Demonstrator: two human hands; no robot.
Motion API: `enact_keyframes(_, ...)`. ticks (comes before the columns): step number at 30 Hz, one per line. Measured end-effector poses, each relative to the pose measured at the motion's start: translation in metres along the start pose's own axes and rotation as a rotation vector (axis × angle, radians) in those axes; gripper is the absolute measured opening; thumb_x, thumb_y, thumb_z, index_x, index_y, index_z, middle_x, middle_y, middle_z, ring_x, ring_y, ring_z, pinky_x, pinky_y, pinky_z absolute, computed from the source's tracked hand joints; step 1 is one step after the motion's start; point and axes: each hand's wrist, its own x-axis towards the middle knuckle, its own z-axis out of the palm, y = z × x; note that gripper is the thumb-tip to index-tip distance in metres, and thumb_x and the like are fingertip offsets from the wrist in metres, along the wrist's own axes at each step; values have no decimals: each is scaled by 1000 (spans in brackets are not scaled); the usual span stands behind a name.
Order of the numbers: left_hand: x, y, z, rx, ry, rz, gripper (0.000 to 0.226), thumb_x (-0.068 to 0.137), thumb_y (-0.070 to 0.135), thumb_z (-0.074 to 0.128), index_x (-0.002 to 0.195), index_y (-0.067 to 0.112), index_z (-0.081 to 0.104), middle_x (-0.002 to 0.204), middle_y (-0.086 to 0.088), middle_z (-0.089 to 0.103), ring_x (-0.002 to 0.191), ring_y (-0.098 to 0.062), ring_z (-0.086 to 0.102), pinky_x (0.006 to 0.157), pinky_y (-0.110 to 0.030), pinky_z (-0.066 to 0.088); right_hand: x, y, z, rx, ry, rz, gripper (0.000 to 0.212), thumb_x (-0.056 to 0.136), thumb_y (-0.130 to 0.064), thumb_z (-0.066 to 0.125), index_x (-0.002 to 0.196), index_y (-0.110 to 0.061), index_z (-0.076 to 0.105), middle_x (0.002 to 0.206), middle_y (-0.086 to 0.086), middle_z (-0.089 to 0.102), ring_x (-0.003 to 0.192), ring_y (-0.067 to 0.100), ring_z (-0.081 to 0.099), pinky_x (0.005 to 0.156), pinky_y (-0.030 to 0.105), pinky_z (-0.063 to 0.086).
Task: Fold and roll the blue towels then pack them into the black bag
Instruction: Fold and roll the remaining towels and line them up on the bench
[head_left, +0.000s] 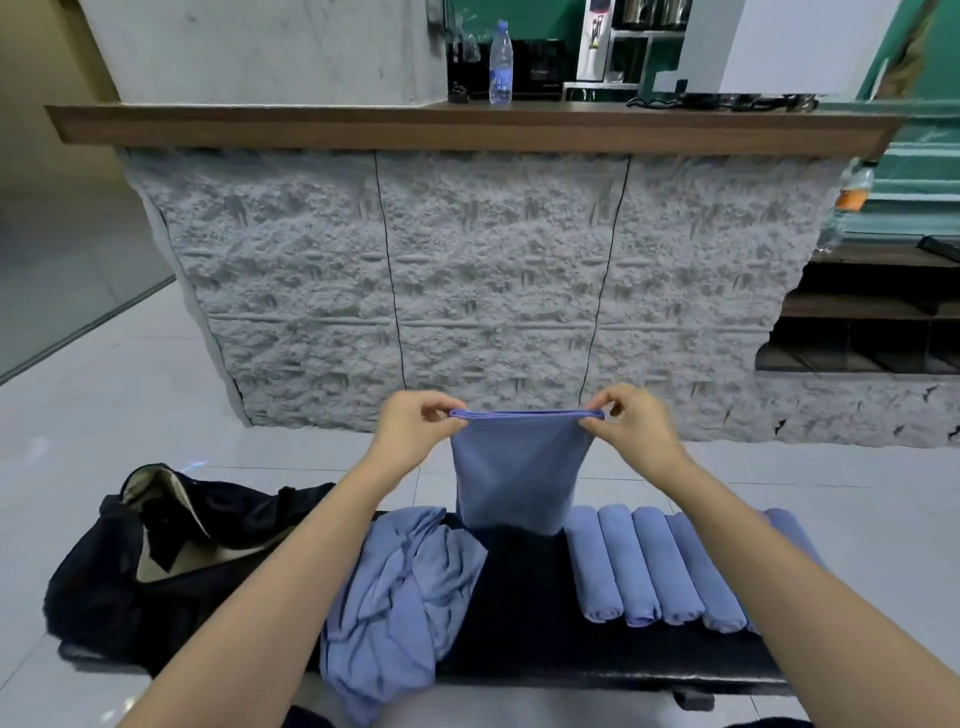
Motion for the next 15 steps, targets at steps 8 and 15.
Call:
enact_keyframes(8, -39, -148, 59, 475, -11, 294, 23, 64, 2, 65, 78, 20, 69, 73, 9, 66, 70, -9, 50, 65, -22, 37, -68, 88, 92, -268, -39, -290, 28, 63, 0, 79, 70, -16, 58, 72, -7, 57, 73, 15, 41, 52, 23, 34)
enact_keyframes(15, -135, -256, 122, 725, -297, 249, 32, 50, 10, 73, 67, 27, 53, 65, 13, 58, 69, -9, 44, 62, -25, 27, -165, 173, 188, -498, -420, -247, 41, 31, 6, 79, 52, -16, 51, 56, -4, 49, 62, 13, 38, 43, 24, 28)
